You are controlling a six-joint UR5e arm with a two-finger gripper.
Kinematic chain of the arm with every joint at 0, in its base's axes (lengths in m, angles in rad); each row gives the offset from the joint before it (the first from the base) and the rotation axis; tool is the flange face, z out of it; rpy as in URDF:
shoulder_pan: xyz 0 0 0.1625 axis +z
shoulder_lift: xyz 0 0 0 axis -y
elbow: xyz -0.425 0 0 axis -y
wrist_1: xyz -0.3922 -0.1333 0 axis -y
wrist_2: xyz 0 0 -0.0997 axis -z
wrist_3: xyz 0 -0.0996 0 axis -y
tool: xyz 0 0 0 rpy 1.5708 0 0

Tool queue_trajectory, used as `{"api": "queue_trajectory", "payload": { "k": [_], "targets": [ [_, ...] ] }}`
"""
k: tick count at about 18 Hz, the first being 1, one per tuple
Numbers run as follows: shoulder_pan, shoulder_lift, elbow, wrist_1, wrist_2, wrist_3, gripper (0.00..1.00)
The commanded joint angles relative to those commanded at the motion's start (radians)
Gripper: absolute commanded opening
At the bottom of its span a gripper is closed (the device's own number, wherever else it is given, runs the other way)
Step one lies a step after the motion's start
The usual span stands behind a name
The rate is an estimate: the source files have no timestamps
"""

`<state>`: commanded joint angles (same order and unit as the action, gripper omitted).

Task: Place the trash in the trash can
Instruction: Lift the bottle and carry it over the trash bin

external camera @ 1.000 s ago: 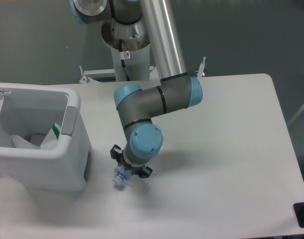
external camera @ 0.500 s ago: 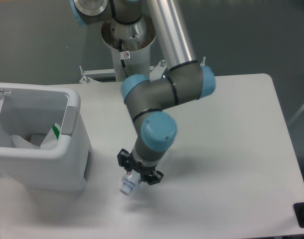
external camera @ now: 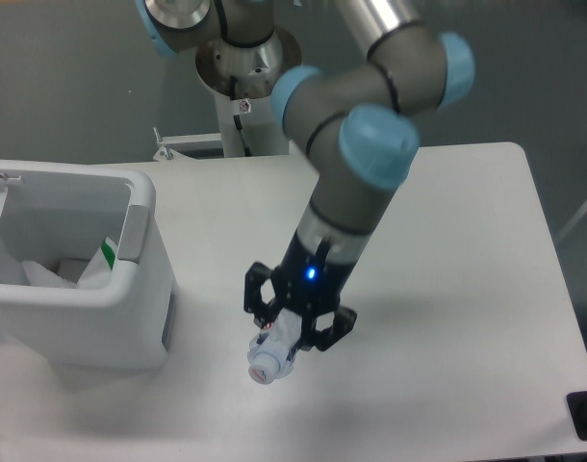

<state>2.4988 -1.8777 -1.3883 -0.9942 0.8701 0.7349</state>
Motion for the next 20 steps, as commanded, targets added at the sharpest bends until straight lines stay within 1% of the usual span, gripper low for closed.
{"api": "queue_trajectory", "payload": {
  "k": [1, 4, 7, 11, 12, 15, 18, 19, 20],
  "targets": [
    [0.008, 0.012, 0.006, 0.008, -0.029, -0.008, 0.32],
    [0.017, 0.037, 0.032, 0.008, -0.092, -0.018, 0.32],
    [0.017, 0.069, 0.060, 0.009, -0.140, -0.060, 0.32],
    [0.002, 0.135, 0.064, 0.009, -0.203, -0.084, 0.32],
    [-0.012, 0.146, 0.060, 0.009, -0.204, -0.094, 0.32],
    [-0.096, 0.149, 0.052, 0.009, -0.203, -0.097, 0.33],
    [-0.164, 0.147, 0.045, 0.009, -0.204, -0.097, 0.36],
    [-0.188, 0.147, 0.035, 0.009, -0.203, -0.097, 0.38],
    [-0.208, 0.150, 0.025, 0.009, -0.204, -0.098, 0.38]
  ]
}}
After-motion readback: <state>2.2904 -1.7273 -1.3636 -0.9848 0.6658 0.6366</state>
